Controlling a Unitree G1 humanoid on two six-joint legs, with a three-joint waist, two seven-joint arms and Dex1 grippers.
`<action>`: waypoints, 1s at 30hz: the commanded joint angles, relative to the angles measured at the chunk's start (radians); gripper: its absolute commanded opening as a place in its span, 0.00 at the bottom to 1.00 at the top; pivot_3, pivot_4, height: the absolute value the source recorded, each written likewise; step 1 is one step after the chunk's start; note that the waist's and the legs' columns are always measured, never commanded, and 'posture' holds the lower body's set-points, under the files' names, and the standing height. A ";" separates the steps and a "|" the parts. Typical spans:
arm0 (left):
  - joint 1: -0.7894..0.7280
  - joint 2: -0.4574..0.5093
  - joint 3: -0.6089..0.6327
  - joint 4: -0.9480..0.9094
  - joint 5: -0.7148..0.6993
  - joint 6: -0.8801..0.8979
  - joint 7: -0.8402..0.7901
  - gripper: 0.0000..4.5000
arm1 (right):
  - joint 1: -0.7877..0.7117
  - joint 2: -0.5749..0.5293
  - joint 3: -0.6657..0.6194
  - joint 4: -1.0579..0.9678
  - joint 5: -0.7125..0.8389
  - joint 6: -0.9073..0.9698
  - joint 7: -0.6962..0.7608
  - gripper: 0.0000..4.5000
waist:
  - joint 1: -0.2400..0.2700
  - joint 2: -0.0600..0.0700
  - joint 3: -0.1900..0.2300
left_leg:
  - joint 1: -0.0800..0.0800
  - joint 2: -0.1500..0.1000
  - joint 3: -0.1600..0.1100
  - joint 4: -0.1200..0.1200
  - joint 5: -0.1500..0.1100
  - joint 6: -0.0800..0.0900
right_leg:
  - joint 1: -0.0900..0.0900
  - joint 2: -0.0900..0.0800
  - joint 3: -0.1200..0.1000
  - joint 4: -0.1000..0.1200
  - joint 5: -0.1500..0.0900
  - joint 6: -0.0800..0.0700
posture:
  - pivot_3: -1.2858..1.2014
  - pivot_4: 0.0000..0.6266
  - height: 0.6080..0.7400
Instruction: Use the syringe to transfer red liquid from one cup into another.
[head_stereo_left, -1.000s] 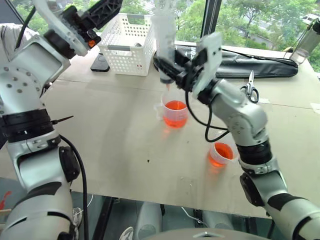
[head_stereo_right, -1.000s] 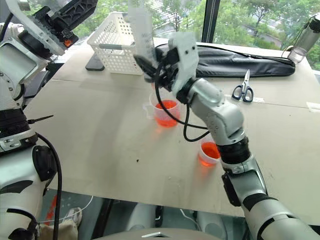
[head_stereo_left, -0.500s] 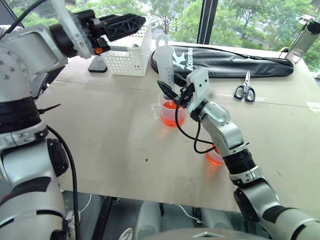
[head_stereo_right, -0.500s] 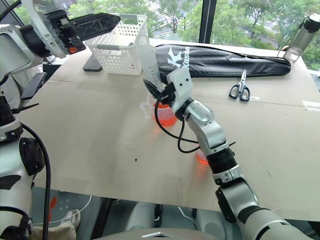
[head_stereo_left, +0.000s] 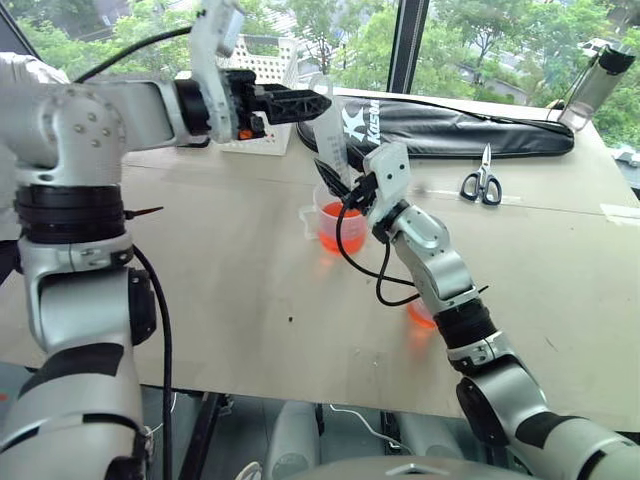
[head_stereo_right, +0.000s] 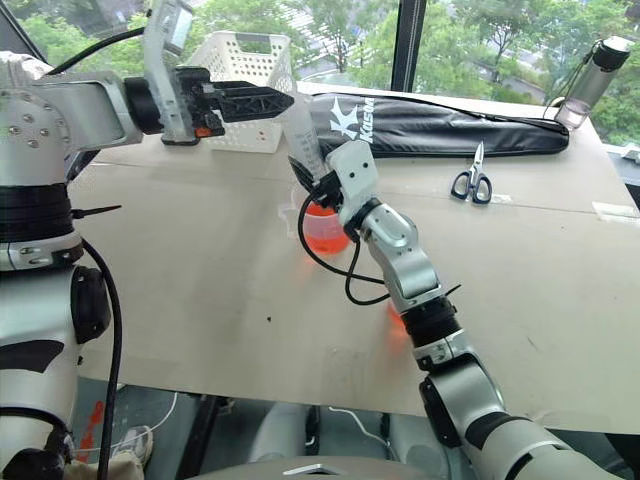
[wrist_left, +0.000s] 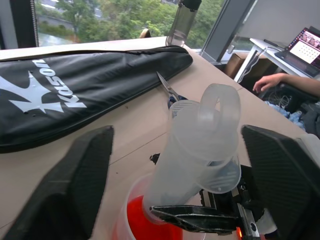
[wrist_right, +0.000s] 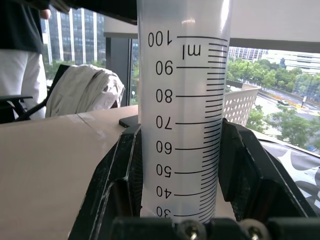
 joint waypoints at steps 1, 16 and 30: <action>-0.044 0.010 -0.009 0.008 0.051 -0.049 -0.069 0.48 | 0.040 0.012 0.016 -0.025 -0.025 0.032 -0.013 0.36 | 0.000 0.000 0.000 | 0.000 0.000 0.000 0.000 0.000 0.000 | 0.000 0.000 0.000 0.000 0.000 0.000 | 0.52 0.24 0.88; -0.038 -0.017 -0.017 0.020 0.164 -0.093 -0.173 0.00 | 0.007 0.015 0.009 -0.149 -0.024 0.192 -0.017 0.36 | 0.002 0.004 0.005 | -0.003 0.000 0.000 -0.001 0.000 0.000 | -0.002 0.000 -0.001 0.000 0.000 0.000 | 0.52 0.24 0.88; -0.028 -0.029 -0.002 -0.011 0.179 -0.086 -0.190 0.00 | -0.025 -0.001 0.022 -0.196 -0.004 0.331 0.032 0.36 | 0.002 0.005 0.006 | -0.003 0.000 0.000 -0.001 0.000 0.000 | -0.002 0.000 -0.001 0.000 0.000 0.000 | 0.52 0.24 0.88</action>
